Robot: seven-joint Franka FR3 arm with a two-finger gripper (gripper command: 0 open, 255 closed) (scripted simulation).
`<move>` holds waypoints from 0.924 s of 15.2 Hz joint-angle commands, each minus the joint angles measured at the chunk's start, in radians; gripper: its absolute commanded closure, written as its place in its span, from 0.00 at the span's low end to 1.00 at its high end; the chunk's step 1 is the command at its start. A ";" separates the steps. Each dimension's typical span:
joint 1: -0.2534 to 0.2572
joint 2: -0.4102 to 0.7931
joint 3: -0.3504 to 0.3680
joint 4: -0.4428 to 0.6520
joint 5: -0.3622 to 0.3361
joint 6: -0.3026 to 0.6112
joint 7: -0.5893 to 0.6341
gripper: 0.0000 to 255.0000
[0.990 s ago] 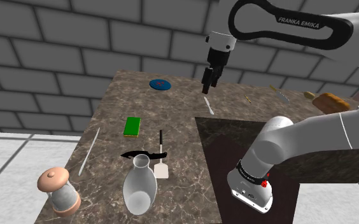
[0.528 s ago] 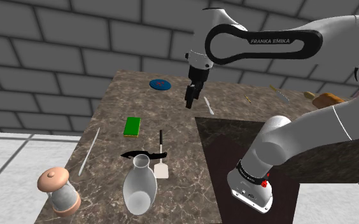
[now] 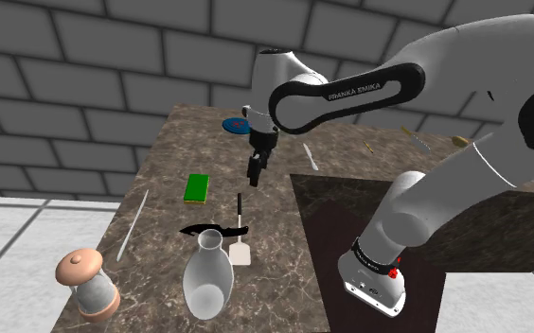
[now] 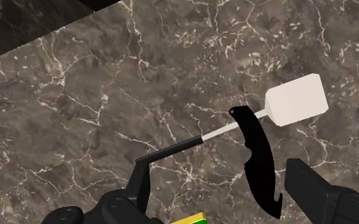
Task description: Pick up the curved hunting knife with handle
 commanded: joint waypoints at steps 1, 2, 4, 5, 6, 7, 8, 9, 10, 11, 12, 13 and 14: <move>0.011 0.065 0.027 0.009 -0.008 0.060 0.002 0.00; 0.016 0.098 0.040 0.013 -0.014 0.088 0.004 0.00; 0.025 0.166 0.066 0.024 -0.032 0.144 0.011 0.00; 0.029 0.200 0.078 0.032 -0.044 0.171 0.016 0.00; 0.033 0.236 0.090 0.040 -0.057 0.197 0.022 0.00; 0.037 0.272 0.102 0.049 -0.073 0.222 0.029 0.00; 0.041 0.309 0.113 0.059 -0.091 0.247 0.038 0.00; 0.046 0.346 0.123 0.071 -0.111 0.270 0.047 0.00; 0.051 0.384 0.132 0.083 -0.133 0.292 0.059 0.00; 0.057 0.422 0.140 0.096 -0.157 0.313 0.071 0.00; 0.065 0.460 0.145 0.111 -0.183 0.333 0.084 0.00; 0.073 0.499 0.150 0.126 -0.210 0.351 0.098 0.00; 0.079 0.518 0.150 0.134 -0.224 0.359 0.105 0.00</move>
